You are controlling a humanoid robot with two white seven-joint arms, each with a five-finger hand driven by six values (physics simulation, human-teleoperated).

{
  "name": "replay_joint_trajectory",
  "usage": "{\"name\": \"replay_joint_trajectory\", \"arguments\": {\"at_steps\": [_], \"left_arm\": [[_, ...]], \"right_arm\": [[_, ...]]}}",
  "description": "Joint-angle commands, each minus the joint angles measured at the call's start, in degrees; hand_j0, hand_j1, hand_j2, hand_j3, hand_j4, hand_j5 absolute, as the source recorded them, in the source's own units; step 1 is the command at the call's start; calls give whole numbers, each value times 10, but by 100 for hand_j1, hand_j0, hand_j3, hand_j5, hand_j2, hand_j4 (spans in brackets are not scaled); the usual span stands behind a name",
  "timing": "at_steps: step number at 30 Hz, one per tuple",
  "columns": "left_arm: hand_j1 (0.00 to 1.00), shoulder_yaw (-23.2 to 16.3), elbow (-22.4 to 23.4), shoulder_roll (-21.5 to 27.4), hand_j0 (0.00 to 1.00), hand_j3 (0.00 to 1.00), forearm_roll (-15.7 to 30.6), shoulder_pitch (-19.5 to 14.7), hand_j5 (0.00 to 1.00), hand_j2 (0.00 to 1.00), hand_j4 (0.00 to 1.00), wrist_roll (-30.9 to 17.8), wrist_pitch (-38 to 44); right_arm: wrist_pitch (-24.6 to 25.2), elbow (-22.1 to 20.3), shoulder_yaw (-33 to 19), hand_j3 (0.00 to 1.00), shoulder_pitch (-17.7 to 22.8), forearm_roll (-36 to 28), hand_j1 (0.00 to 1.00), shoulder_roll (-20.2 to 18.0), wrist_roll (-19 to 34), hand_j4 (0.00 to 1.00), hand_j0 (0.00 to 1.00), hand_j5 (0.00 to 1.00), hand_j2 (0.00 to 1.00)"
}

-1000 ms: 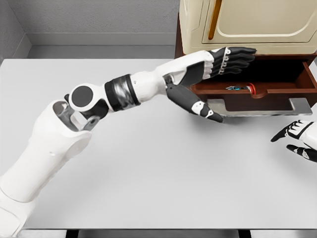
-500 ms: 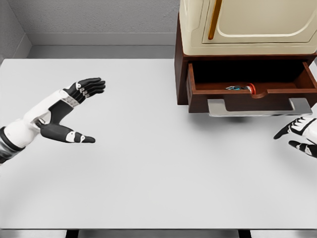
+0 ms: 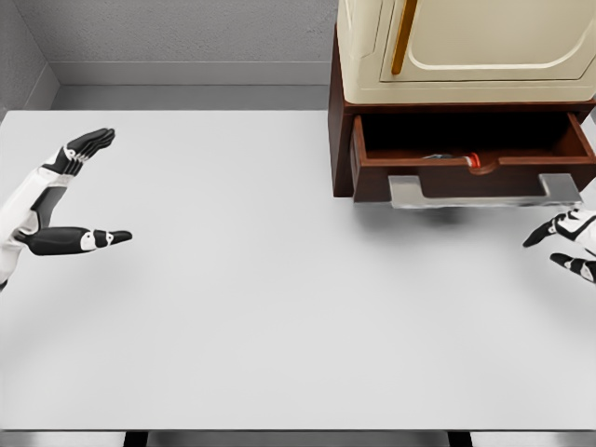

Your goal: Put the switch into the drawer with left arm, and close the drawer with right arm

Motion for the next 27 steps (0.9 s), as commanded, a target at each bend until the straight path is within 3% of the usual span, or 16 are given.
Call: {"name": "replay_joint_trajectory", "arguments": {"at_steps": [1,11,16,27], "left_arm": [[100,2,6,-2,100,100,1,0,100,100,100,0,0],[100,2,6,-6,100,100,1,1,100,100,100,0,0],[100,2,6,-6,100,100,1,0,100,100,100,0,0],[100,1,11,-7,100,100,1,-4,100,100,100,0,0]], "right_arm": [[-2,-3,-2,58,1,-23,58,-1,-7,58,58,58,58],[-2,-18,-1,58,-6,-26,58,-4,-4,58,58,58,58],[-2,-47,-2,58,-8,-24,58,-9,-3,58,58,58,58],[-2,-48,1,58,-41,-23,58,2,-3,58,58,58,58]]}}
